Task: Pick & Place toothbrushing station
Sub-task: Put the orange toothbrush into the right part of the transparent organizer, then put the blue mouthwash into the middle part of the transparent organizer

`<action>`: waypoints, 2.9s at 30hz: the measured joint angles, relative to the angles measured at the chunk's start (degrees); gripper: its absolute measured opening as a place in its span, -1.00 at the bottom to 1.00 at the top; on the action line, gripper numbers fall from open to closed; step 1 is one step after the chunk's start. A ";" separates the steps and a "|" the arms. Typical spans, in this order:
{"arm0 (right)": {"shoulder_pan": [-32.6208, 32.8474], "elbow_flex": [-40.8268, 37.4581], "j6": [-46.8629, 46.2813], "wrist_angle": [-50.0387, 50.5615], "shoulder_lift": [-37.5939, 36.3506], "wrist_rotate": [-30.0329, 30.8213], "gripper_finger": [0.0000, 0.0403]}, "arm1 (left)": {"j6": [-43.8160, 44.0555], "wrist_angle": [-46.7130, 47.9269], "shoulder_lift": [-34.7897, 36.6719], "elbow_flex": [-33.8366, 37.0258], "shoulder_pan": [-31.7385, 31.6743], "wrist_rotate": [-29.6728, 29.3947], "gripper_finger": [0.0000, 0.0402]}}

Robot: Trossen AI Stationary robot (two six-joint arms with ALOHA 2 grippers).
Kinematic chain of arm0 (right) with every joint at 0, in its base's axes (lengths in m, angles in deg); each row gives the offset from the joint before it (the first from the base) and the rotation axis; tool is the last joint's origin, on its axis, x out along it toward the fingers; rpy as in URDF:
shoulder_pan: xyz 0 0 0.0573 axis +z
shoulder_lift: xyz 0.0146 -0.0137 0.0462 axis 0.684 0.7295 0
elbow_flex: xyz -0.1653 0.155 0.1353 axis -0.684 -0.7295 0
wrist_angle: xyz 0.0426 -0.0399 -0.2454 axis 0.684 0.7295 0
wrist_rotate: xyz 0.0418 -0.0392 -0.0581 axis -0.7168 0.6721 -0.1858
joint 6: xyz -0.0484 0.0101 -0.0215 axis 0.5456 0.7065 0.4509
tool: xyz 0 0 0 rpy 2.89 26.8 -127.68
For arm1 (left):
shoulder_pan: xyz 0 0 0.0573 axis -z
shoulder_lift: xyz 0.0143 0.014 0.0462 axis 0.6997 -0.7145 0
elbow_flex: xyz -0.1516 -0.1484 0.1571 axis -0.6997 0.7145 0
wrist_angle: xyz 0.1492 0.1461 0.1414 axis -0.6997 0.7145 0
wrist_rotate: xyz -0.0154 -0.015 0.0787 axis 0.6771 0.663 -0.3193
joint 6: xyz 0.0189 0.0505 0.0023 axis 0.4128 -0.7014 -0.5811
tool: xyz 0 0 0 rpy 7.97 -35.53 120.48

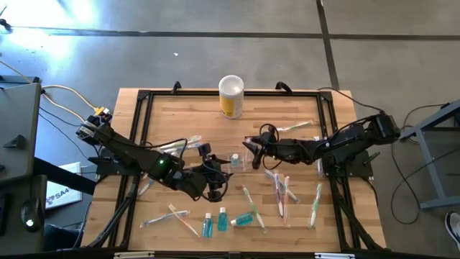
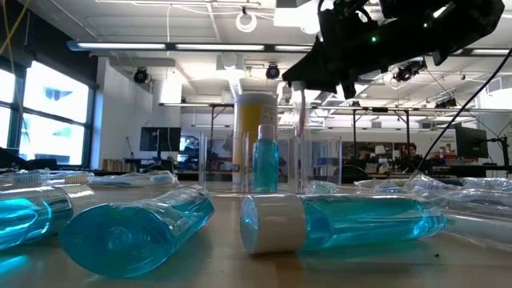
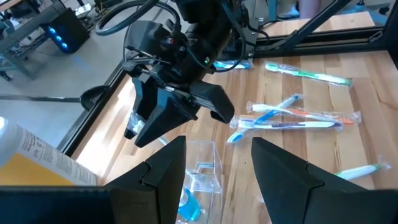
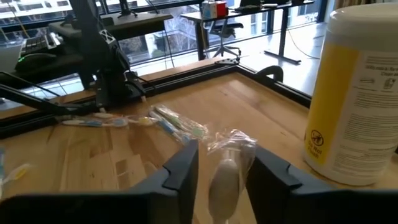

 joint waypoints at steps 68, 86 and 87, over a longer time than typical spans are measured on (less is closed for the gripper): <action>19.96 0.02 -14.78 51.72 -26.88 -27.54 0.13 | 45.63 17.03 -8.31 0.04 8.10 24.42 -0.12; 20.00 0.02 -13.03 52.23 -26.88 -28.98 0.13 | 77.53 19.01 -12.20 0.07 3.33 36.28 -0.12; 20.00 0.02 -12.78 52.24 -26.88 -29.05 0.13 | 76.54 17.89 -12.20 0.07 3.34 36.20 -0.12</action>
